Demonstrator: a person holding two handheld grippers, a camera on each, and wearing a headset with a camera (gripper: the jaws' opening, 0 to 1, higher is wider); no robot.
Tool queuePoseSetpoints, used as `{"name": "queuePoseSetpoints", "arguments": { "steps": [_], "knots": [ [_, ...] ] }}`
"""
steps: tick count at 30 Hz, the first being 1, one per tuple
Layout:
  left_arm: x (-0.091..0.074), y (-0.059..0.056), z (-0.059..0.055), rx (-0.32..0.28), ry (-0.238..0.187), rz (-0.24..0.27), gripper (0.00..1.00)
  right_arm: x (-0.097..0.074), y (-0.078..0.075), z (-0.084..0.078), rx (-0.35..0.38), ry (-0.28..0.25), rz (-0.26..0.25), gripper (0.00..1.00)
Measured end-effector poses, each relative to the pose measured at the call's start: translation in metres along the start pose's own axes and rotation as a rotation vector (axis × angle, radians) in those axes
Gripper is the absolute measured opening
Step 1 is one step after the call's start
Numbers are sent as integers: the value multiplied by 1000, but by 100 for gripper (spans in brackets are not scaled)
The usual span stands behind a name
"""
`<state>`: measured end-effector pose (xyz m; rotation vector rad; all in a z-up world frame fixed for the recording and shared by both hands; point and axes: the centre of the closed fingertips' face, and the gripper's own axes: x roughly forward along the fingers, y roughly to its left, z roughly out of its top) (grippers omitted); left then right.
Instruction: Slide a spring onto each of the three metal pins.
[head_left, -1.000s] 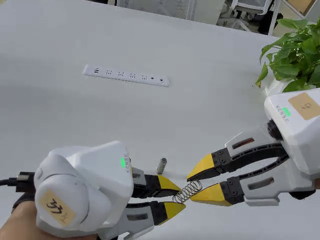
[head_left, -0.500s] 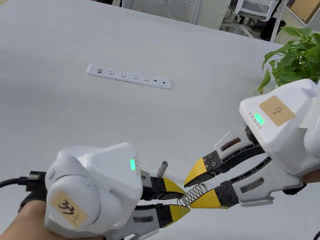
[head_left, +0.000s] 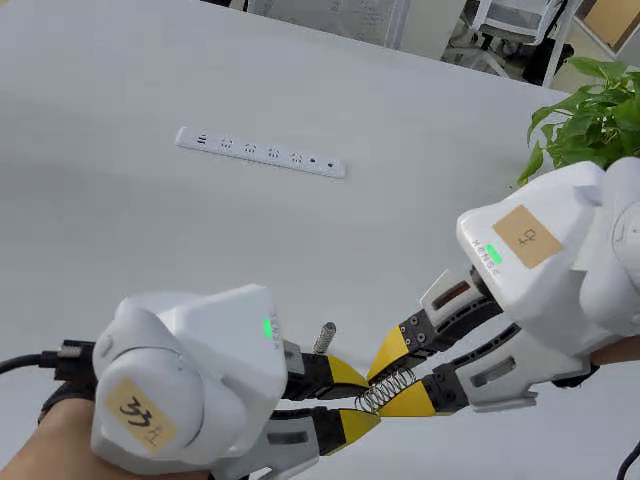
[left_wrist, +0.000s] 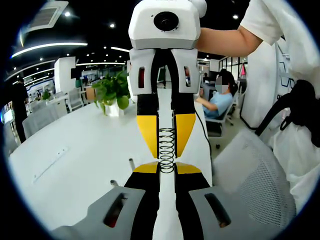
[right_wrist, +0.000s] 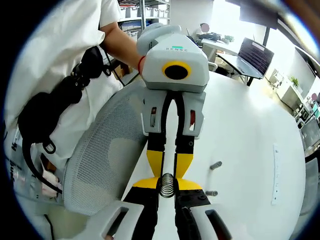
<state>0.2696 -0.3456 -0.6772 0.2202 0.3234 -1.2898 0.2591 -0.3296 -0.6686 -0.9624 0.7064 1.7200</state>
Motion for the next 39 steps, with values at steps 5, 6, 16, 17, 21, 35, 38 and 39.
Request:
{"name": "queuePoseSetpoints", "arguments": {
  "steps": [5,6,16,17,21,35,38,39],
  "knots": [
    [0,0,-1,-4,0,-1,7,1,0,-1,-12,4,1,7],
    [0,0,-1,-5,-1,0,7,1,-1,-2,-12,4,0,7],
    [1,-1,-4,-14,-1,-7,7,4,0,-2,-4,5,3,7],
    [1,-1,-5,-13,0,-8,7,5,0,-2,-4,5,3,7],
    [1,-2,-6,-16,0,-10,7,6,1,-2,5,-1,3,7],
    [-6,0,-12,-25,8,2,8,3,-2,0,41,-33,-22,7],
    [-9,2,-16,-31,14,13,10,0,-4,-1,51,-38,-35,7],
    [-11,3,-18,-33,17,17,10,-2,-5,-1,56,-41,-41,7]
  ]
}}
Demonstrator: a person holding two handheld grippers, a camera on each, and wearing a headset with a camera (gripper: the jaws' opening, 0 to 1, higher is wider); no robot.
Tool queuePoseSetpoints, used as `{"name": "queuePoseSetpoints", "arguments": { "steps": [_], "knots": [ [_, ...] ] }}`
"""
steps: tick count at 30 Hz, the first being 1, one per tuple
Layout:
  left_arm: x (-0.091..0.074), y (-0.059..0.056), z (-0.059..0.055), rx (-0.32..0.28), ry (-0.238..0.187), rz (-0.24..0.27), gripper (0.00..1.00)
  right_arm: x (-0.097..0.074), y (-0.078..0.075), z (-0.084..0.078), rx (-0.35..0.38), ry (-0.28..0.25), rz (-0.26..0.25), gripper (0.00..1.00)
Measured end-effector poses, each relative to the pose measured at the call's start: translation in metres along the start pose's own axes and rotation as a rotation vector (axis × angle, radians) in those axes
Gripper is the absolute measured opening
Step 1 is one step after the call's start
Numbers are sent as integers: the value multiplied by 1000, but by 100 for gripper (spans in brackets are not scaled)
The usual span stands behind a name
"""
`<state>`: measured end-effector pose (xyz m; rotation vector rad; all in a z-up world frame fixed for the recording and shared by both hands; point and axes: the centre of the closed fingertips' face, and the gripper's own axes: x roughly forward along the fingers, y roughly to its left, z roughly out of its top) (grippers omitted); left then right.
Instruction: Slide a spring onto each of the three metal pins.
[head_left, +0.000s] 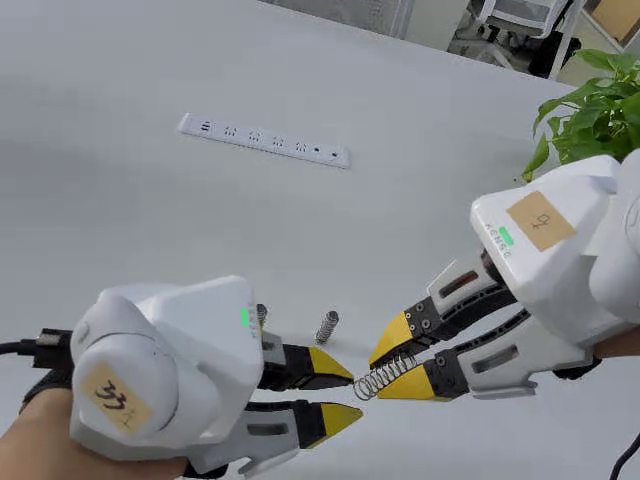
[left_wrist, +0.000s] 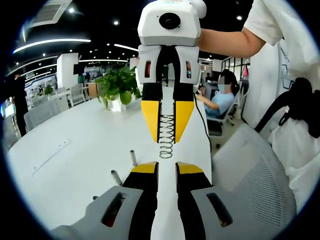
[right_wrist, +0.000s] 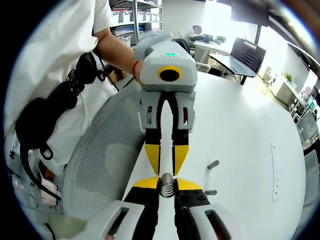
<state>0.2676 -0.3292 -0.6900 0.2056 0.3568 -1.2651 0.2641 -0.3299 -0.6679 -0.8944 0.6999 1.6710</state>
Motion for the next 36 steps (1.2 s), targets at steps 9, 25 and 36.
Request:
{"name": "queuePoseSetpoints", "arguments": {
  "steps": [9,25,36],
  "knots": [
    [-17,12,-13,-20,22,57,21,-6,-7,-11,44,-12,-45,7],
    [-58,53,-44,-63,42,183,52,-22,-33,-52,143,62,-144,7],
    [-75,71,-58,-82,33,235,70,-24,-66,-91,202,174,-192,7]
  ]
}}
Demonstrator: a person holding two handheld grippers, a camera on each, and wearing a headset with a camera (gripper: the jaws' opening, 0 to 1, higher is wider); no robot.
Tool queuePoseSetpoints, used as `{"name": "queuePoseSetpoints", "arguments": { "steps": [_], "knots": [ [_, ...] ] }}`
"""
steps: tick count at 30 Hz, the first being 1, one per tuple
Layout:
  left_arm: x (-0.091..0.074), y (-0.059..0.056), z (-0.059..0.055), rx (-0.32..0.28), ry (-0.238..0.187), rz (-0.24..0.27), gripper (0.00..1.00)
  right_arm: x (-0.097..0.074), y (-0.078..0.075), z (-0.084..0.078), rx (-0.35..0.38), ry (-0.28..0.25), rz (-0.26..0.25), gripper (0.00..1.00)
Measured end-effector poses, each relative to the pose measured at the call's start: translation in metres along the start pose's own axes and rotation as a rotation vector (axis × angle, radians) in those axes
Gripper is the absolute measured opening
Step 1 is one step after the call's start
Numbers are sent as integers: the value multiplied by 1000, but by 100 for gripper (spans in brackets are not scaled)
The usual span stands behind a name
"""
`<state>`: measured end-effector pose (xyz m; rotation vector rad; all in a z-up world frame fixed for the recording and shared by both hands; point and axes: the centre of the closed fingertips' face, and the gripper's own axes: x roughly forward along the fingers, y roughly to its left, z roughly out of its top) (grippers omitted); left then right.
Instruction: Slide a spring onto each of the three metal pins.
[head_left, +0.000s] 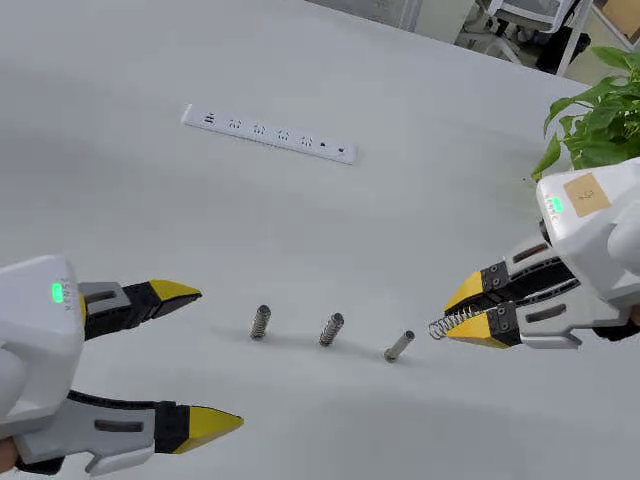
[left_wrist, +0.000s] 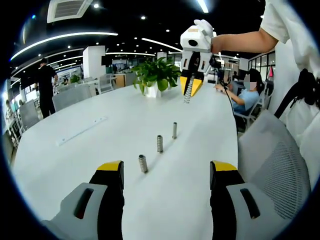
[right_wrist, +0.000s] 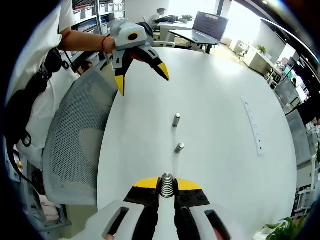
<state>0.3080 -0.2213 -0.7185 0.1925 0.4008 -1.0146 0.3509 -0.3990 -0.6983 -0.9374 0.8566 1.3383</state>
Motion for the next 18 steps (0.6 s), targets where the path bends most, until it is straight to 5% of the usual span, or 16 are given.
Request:
{"name": "queuePoseSetpoints", "arguments": {
  "steps": [8,18],
  "knots": [
    [2,7,-7,-34,-2,-1,83,23,-23,-15,7,51,5,6],
    [1,15,-11,-74,-10,13,89,42,-24,-24,2,102,20,6]
  ]
}}
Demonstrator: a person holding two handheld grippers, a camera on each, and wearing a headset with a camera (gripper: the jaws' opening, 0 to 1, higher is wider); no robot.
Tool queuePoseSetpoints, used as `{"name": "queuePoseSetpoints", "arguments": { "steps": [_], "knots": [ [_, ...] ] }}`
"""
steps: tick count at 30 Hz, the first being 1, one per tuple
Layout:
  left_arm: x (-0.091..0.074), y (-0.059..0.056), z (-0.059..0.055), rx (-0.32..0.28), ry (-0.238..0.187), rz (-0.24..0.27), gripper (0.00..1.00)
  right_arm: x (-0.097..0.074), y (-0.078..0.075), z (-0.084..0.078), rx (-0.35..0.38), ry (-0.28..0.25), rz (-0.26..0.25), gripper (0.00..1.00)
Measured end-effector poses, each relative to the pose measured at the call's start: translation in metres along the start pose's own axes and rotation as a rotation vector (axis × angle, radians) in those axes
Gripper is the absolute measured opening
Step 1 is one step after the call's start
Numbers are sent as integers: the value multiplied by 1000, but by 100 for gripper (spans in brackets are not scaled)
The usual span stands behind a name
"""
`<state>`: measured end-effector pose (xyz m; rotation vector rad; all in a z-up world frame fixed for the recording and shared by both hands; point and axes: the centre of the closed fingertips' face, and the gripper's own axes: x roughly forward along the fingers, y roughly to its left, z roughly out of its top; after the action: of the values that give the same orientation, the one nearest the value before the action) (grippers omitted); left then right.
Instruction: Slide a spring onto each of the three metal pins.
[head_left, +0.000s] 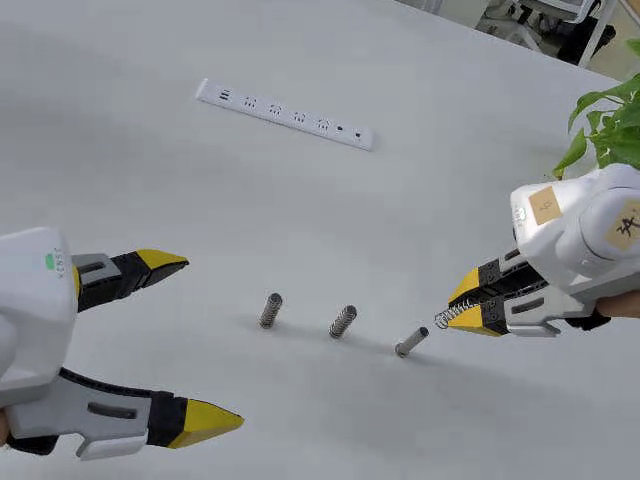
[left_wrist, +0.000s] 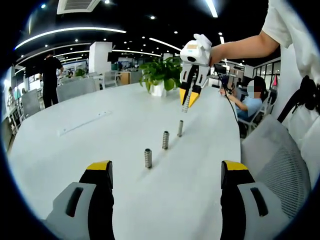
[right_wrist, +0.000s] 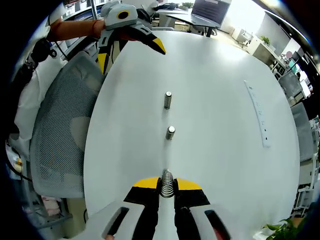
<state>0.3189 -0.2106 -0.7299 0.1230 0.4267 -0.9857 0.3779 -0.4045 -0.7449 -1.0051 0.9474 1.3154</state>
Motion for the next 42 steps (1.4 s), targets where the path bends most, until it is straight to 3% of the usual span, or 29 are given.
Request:
{"name": "queuePoseSetpoints", "arguments": {
  "steps": [8,42],
  "knots": [
    [0,3,-4,-12,-5,7,90,18,-4,-7,4,20,21,6],
    [3,0,-7,-32,-12,-12,88,29,0,-7,-8,38,59,7]
  ]
}}
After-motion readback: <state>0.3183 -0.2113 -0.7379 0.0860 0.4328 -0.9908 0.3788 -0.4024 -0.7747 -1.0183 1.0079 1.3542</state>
